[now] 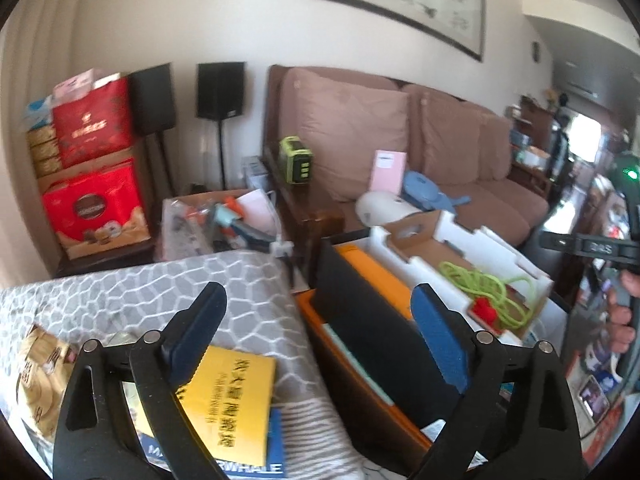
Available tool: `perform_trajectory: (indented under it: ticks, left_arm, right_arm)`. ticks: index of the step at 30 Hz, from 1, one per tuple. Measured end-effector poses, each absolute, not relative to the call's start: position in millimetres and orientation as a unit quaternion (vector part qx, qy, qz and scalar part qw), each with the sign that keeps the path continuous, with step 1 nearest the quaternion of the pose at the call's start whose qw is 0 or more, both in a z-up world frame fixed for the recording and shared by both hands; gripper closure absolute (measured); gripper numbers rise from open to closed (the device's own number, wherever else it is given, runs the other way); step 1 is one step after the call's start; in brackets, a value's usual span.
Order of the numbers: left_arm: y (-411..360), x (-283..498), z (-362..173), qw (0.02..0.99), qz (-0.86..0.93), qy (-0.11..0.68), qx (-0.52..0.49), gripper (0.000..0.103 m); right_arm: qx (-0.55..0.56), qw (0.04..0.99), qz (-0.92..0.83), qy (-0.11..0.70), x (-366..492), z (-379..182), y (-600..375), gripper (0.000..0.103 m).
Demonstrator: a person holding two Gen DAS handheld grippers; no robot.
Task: Organize objects
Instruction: 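Move the left tool to the yellow booklet on the bed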
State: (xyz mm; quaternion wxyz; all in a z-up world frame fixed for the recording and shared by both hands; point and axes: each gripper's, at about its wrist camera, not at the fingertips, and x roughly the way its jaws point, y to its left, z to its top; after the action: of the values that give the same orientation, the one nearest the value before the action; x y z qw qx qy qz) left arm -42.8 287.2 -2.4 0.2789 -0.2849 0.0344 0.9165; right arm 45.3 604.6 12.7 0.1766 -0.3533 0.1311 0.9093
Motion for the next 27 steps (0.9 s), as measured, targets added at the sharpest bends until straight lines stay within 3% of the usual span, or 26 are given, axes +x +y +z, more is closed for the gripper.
perform_trajectory:
  ticks: [9, 14, 27]
  left_arm:
    - [264, -50, -4, 0.255, 0.924, 0.040, -0.282, 0.000]
    - [247, -54, -5, 0.254, 0.925, 0.016, -0.284, 0.000]
    - [197, -54, -12, 0.227, 0.926, -0.010, -0.302, 0.000]
  right_arm:
    - [-0.354, 0.169, 0.912, 0.120, 39, 15, 593, 0.015]
    - [-0.349, 0.175, 0.913, 0.116, 37, 16, 590, 0.001]
    - [-0.333, 0.190, 0.917, 0.114, 36, 17, 591, 0.001]
